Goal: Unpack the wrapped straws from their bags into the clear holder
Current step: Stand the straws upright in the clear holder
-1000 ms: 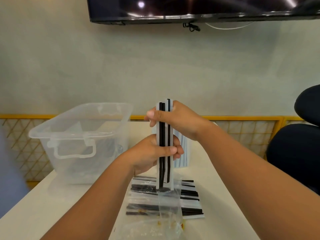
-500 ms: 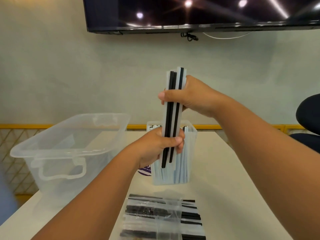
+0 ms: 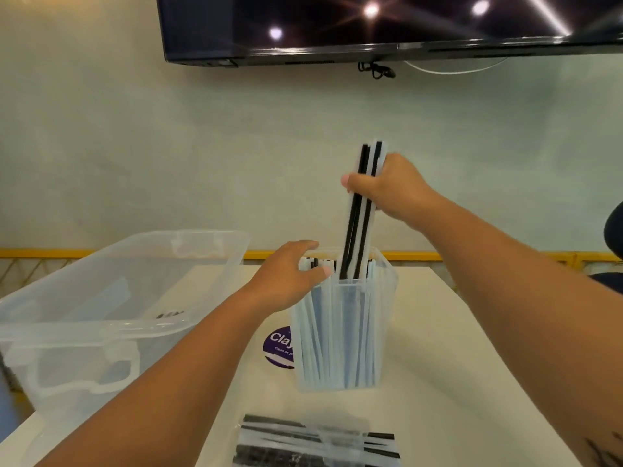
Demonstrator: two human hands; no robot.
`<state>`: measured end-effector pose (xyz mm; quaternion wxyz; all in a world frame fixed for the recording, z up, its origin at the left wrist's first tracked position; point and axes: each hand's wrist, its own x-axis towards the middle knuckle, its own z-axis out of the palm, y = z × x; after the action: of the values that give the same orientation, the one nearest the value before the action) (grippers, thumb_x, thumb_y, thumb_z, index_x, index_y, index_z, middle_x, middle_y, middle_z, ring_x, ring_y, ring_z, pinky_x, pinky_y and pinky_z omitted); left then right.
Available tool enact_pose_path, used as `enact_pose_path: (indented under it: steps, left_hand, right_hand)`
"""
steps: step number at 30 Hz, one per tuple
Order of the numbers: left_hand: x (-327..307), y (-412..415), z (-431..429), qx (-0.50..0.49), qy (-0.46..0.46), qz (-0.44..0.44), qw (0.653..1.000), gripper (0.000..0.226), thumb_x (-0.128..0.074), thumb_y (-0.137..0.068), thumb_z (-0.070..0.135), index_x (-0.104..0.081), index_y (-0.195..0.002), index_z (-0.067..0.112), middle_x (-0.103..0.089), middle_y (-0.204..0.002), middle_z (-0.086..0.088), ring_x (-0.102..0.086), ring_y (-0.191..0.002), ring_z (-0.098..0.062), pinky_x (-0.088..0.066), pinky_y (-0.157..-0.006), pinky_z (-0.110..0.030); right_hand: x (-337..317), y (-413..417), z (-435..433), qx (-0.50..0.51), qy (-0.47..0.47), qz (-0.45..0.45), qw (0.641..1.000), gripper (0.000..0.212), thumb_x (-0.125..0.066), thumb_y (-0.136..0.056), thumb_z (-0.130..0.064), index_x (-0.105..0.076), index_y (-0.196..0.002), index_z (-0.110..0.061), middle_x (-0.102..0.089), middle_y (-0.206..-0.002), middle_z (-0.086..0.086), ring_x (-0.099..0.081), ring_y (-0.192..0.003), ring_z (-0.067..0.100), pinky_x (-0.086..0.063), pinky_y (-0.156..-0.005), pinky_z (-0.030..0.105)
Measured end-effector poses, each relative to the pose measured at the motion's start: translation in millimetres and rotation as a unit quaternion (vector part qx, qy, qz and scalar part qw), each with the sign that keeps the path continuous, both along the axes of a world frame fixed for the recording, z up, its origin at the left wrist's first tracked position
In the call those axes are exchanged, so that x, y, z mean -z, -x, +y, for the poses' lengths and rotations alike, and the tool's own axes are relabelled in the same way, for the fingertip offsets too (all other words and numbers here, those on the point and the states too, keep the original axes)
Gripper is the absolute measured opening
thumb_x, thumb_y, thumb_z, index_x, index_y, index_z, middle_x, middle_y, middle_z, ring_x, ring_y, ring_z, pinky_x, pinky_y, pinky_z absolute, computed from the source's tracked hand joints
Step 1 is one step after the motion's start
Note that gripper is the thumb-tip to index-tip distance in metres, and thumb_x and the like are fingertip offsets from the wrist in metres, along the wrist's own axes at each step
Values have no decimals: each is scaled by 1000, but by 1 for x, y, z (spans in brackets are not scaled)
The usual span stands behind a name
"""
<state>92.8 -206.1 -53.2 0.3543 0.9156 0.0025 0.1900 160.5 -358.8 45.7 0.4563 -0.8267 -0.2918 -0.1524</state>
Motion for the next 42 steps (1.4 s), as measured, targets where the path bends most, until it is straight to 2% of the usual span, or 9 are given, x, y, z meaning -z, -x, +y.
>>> enact_pose_path:
  steps: [6,10,15,19,23,27,33,35,42]
  left_hand:
    - [19,-11,9,-14,-124,-3,992,44,-41,-93,50,-70,-81,20,-68,-106,-6,-59,-102,-17,-40,-79,-26]
    - [16,-15,14,-21,-247,20,969,64,-28,-94,55,-32,-46,13,-41,-55,-6,-43,-59,-18,-29,-58,-31]
    - [11,-17,12,-25,-298,55,953,67,-20,-94,58,-36,-49,11,-39,-56,-3,-36,-58,-11,-32,-70,-32]
    - [11,-18,14,-22,-315,70,946,68,-20,-91,63,-37,-52,11,-43,-57,-4,-46,-66,-15,-36,-71,-31]
    - [11,-19,16,-13,-319,89,943,70,-20,-87,70,-40,-53,12,-54,-65,-6,-59,-87,-19,-43,-77,-34]
    - [8,-18,14,-7,-300,105,948,67,-26,-86,70,-35,-53,12,-42,-58,-3,-48,-63,-16,-37,-62,-30]
    - [11,-19,17,-13,-289,109,951,70,-28,-83,73,-49,-59,10,-58,-73,-6,-59,-78,-19,-45,-70,-33]
    - [11,-18,16,-20,-287,114,951,76,-27,-83,74,-69,-88,10,-66,-102,-9,-61,-99,-22,-48,-84,-36]
    - [10,-16,14,-23,-266,131,955,68,-32,-84,71,-59,-125,24,-58,-127,-1,-51,-118,-18,-41,-96,-35]
  right_hand:
    - [56,-29,19,-33,138,174,975,21,-66,-84,-26,-62,-88,-6,-67,-83,8,-65,-73,19,-54,-64,25]
    - [74,-39,26,-42,170,270,947,21,-67,-82,-24,-62,-96,-9,-65,-97,4,-62,-83,15,-52,-72,25]
    - [71,-41,31,-17,361,279,890,66,-56,-88,-46,-38,-141,-12,-30,-151,9,-35,-135,27,-33,-104,33]
    - [73,-41,35,-21,401,311,861,67,-51,-88,-52,-35,-142,-16,-29,-152,6,-39,-133,24,-36,-106,33]
    - [74,-39,36,-31,434,320,842,51,-48,-95,-37,-38,-140,-15,-44,-137,4,-50,-114,19,-47,-78,23]
    - [75,-37,38,16,461,244,853,50,-50,-95,-35,-39,-141,-17,-38,-146,8,-41,-129,29,-36,-100,34]
    - [74,-40,37,79,426,140,890,30,-65,-85,-33,-56,-87,-4,-55,-80,4,-51,-77,21,-42,-68,27]
    - [72,-41,36,96,402,94,906,32,-70,-82,-28,-50,-70,-6,-54,-68,2,-52,-66,19,-40,-56,24]
    - [68,-35,30,15,301,-12,953,38,-68,-82,-6,-61,-119,-12,-59,-115,8,-56,-102,21,-43,-76,23]
